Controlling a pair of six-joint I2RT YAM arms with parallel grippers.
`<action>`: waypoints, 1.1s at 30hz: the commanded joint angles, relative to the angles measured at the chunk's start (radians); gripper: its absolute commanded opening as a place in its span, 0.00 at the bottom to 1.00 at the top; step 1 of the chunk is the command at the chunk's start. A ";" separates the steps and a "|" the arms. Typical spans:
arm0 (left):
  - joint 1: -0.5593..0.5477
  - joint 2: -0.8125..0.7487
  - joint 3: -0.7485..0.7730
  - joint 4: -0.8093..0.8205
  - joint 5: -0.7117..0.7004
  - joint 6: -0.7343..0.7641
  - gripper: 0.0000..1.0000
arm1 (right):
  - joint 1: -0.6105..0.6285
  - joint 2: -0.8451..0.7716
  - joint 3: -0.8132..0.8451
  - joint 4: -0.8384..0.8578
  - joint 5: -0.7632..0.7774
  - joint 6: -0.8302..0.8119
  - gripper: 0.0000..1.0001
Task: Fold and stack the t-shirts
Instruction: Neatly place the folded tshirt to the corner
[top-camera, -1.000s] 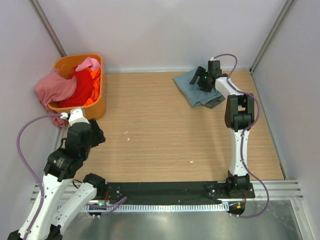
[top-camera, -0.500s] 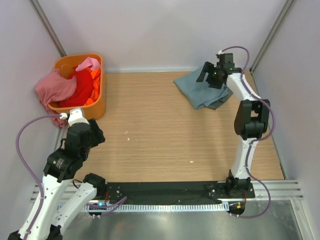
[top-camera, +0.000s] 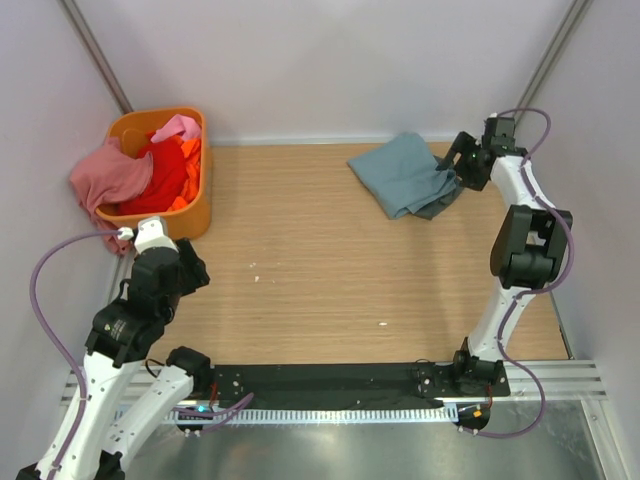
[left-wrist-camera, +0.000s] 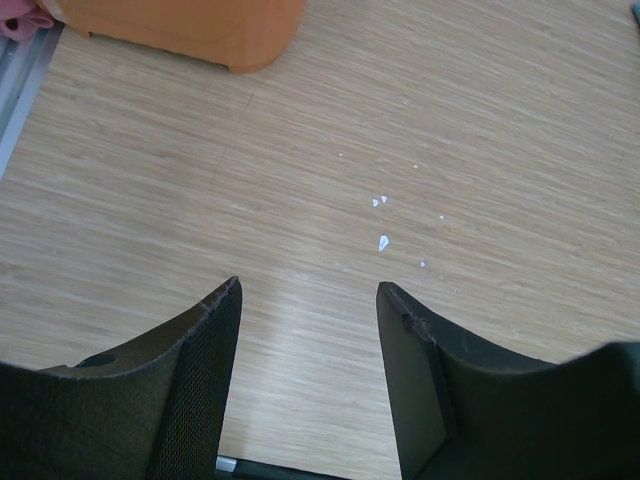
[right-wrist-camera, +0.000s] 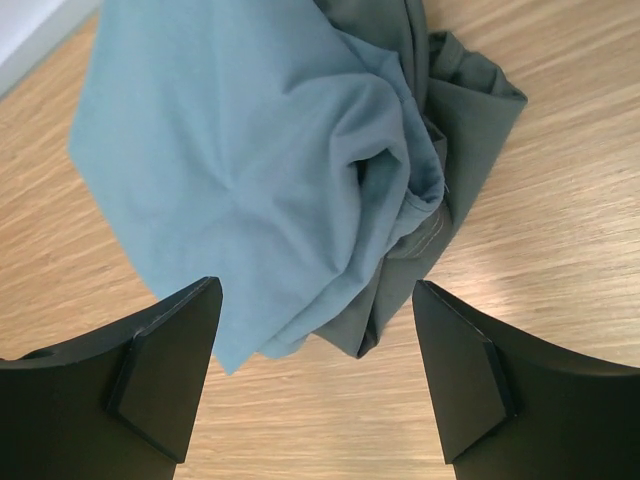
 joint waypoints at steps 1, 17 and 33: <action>0.007 -0.008 -0.005 0.039 -0.013 -0.004 0.58 | 0.002 0.029 0.016 0.030 -0.013 0.013 0.83; 0.007 0.002 -0.005 0.039 -0.014 -0.004 0.58 | -0.011 0.172 0.120 0.024 0.042 0.008 0.78; 0.007 0.016 -0.002 0.036 -0.013 -0.004 0.58 | -0.014 0.218 0.126 0.007 0.020 0.004 0.62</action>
